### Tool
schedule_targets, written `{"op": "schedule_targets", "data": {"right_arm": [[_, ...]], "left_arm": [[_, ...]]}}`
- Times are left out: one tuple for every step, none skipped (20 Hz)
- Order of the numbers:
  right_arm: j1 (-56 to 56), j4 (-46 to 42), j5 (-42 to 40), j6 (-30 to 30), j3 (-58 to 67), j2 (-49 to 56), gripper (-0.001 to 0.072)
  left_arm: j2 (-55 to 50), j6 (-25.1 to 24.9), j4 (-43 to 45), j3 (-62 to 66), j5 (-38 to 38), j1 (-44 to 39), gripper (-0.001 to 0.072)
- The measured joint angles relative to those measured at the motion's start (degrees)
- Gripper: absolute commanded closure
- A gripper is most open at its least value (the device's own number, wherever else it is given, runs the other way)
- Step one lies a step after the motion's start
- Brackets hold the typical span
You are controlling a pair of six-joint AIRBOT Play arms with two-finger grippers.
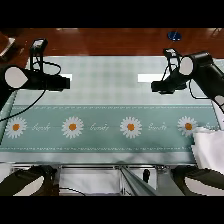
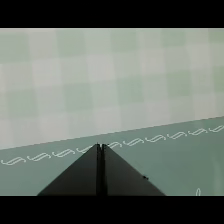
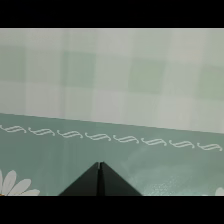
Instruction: Fold the shirts.
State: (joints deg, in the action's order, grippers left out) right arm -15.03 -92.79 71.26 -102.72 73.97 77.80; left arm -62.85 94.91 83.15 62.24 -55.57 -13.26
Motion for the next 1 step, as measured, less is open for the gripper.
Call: {"op": "schedule_targets", "data": {"right_arm": [[0.0,0.0,0.0,0.0,0.0,0.0,0.0687]], "left_arm": [[0.0,0.1,0.1,0.0,0.0,0.0,0.0693]]}}
